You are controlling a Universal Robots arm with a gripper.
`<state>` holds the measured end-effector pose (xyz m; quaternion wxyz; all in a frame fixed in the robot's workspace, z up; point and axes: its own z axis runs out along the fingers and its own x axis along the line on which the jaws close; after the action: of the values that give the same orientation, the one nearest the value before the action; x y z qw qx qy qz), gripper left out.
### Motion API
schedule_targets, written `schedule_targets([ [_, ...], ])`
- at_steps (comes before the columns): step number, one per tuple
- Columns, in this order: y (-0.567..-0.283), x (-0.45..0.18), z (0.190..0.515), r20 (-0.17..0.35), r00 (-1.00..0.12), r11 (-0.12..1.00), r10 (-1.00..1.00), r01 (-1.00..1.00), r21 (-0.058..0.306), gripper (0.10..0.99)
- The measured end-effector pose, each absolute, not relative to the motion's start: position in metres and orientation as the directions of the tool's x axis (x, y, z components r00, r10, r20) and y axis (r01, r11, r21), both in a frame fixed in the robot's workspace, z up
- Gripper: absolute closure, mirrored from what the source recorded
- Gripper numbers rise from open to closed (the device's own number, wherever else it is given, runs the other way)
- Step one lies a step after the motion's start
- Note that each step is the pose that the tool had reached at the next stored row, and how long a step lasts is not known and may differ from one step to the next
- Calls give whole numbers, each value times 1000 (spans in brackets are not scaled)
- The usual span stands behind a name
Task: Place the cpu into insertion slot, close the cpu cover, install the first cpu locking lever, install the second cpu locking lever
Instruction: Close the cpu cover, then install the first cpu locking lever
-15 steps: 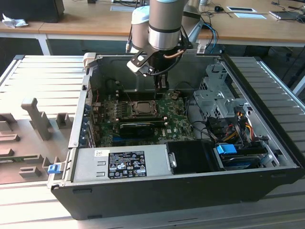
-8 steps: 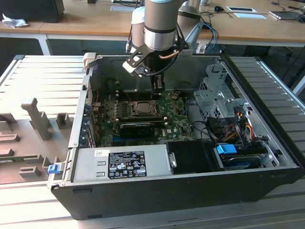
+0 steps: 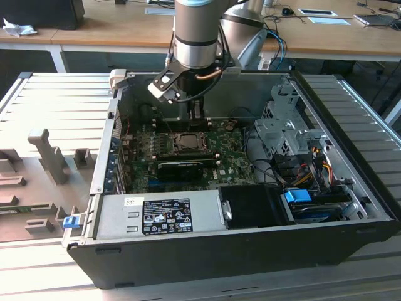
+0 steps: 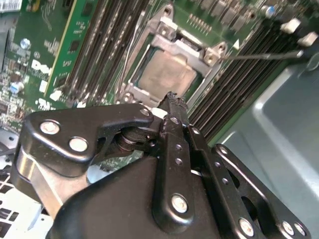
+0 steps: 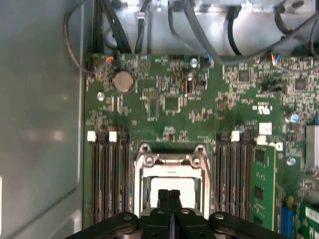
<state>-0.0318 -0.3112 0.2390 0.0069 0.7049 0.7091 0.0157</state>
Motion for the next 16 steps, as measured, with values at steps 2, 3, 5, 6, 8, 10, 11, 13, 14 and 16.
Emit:
schedule_targets([
  [2,-311,-35,239,12,-6,6,1000,999,32,980],
  [3,-311,-35,239,12,-6,6,1000,999,32,980],
  [5,-311,-38,239,12,-6,6,1000,999,32,980],
  [6,-311,-38,239,12,-6,6,1000,999,32,980],
  [8,-311,-40,239,12,-6,6,1000,999,32,980],
  [10,-311,-41,239,12,-6,6,1000,999,32,980],
  [11,-311,-42,239,12,-6,6,1000,999,32,980],
  [13,-311,-42,241,10,-6,6,1000,999,32,980],
  [14,-311,-42,242,10,-6,6,1000,999,32,980],
  [16,-311,-42,244,10,-6,6,1000,999,32,980],
])
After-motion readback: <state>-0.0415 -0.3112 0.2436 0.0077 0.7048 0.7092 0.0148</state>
